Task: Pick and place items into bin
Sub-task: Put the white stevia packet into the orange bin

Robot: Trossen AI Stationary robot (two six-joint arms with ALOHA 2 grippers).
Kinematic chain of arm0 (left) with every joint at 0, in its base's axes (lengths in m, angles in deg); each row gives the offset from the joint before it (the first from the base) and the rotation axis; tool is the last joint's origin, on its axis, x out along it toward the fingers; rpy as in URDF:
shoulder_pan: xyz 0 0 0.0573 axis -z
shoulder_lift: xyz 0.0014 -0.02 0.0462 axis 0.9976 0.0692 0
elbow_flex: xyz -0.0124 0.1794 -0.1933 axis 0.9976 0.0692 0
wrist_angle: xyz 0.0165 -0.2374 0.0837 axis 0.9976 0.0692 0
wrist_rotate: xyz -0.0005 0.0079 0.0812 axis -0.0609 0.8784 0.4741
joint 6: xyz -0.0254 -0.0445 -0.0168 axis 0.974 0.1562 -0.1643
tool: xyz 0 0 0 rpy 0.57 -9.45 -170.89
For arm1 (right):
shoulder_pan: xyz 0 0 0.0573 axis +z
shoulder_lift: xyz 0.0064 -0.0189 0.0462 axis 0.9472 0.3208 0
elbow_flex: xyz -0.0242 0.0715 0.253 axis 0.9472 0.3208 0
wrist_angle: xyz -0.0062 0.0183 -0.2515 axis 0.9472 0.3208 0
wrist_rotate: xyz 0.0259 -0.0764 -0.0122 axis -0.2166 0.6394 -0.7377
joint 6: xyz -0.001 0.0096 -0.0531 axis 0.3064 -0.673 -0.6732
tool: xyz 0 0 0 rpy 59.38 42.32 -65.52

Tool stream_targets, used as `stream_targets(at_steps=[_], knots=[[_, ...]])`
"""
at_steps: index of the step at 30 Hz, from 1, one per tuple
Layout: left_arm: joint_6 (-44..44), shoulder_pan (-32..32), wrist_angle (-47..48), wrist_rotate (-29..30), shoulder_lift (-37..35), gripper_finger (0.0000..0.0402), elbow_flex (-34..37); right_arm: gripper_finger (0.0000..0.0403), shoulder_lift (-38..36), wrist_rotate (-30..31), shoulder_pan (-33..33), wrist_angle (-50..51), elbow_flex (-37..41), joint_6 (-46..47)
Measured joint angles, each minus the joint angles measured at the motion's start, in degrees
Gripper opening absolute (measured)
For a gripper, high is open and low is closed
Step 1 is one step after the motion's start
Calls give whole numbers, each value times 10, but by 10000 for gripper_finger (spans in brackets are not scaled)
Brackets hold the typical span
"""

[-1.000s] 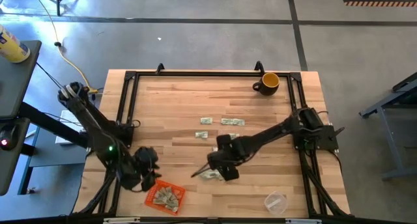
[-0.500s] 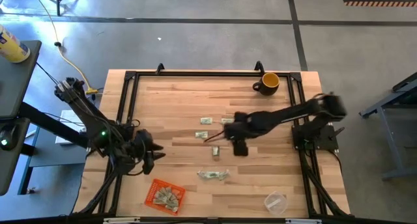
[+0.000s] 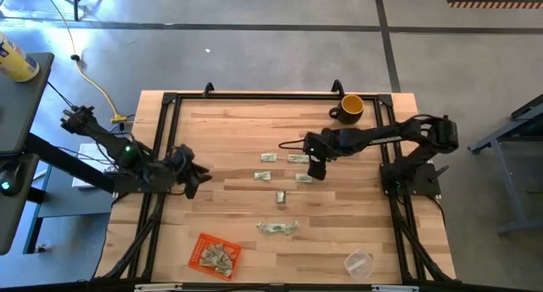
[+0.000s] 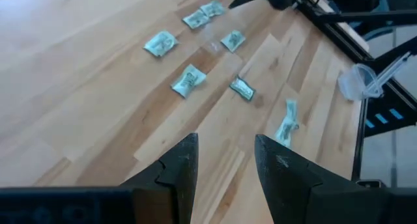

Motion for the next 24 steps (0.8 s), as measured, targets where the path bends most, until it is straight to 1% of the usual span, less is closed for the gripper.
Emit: stream_targets(at_steps=[2,4,7,8,11,14,18,21,24], knots=[[-15,-15,5,-13,-12,184,1,251,4,21,2,-3,8,-28],[-26,-26,4,-18,-20,183,1,252,10,20,-2,-10,12,-47],[-43,-40,9,-22,-23,183,1,252,25,-30,-18,-30,14,-74],[-48,-43,11,-23,-22,183,1,252,32,-38,-22,-30,14,-79],[-59,-55,16,-34,-22,183,1,252,51,-42,-33,-30,14,-88],[-68,-68,16,-48,-22,183,1,252,64,-75,-43,-27,12,-91],[-73,-82,17,-49,-22,183,1,249,73,-79,-50,-35,12,-92],[-87,-93,17,-55,-22,183,1,224,74,-98,-59,-37,13,-90],[-96,-105,17,-67,-22,183,1,175,75,-104,-66,-34,13,-90]])
